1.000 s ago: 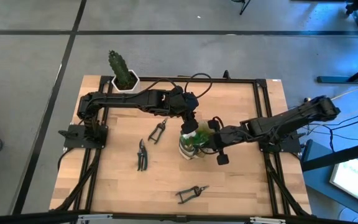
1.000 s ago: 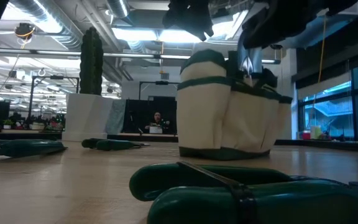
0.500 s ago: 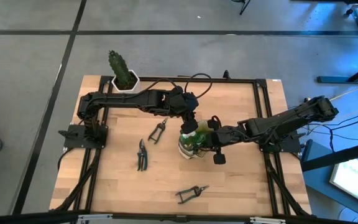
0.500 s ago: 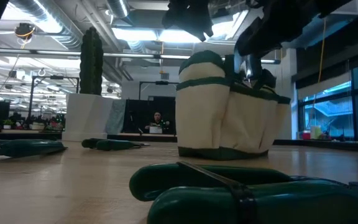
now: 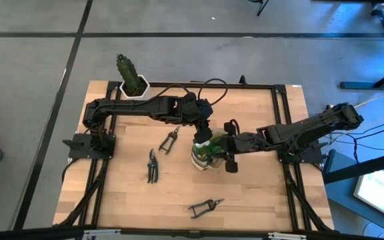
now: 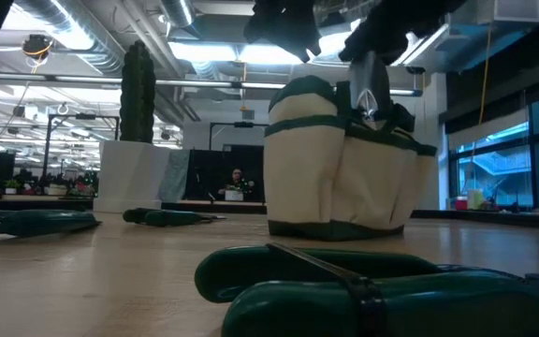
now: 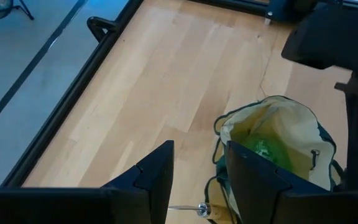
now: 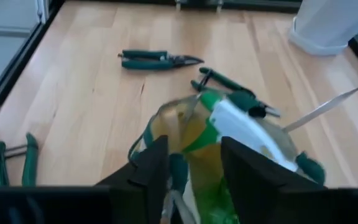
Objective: Pick & Place Garden tools in Gardening bag
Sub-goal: Put the trowel into the gardening bag, then put the top shear scissor into the gardening bag
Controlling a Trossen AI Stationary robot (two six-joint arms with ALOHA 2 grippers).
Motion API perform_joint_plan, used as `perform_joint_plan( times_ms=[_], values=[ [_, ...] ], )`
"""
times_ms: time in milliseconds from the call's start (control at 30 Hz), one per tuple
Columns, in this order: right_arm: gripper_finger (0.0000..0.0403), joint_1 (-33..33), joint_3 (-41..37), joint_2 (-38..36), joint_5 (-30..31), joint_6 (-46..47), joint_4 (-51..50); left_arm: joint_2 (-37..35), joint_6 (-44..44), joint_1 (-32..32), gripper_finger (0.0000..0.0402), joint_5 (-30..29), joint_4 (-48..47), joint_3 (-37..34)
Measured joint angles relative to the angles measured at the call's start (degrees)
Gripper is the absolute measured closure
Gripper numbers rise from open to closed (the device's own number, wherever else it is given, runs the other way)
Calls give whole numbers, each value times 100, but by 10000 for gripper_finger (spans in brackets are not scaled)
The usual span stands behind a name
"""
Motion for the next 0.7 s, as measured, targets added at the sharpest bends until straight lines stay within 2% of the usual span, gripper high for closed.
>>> perform_joint_plan(
  times_ms=[167,267,500,700],
  values=[
    [217,0,391,-2,105,69,-178,0,0,0,261,-1,2,0],
    [203,0,851,-2,118,149,-607,0,1,0,261,6,2,0],
    [201,0,2228,-7,118,513,-2617,-91,140,42,279,529,-61,-4],
    [215,15,2960,-9,137,1512,-4178,-366,137,52,317,795,-345,-7]
  ],
)
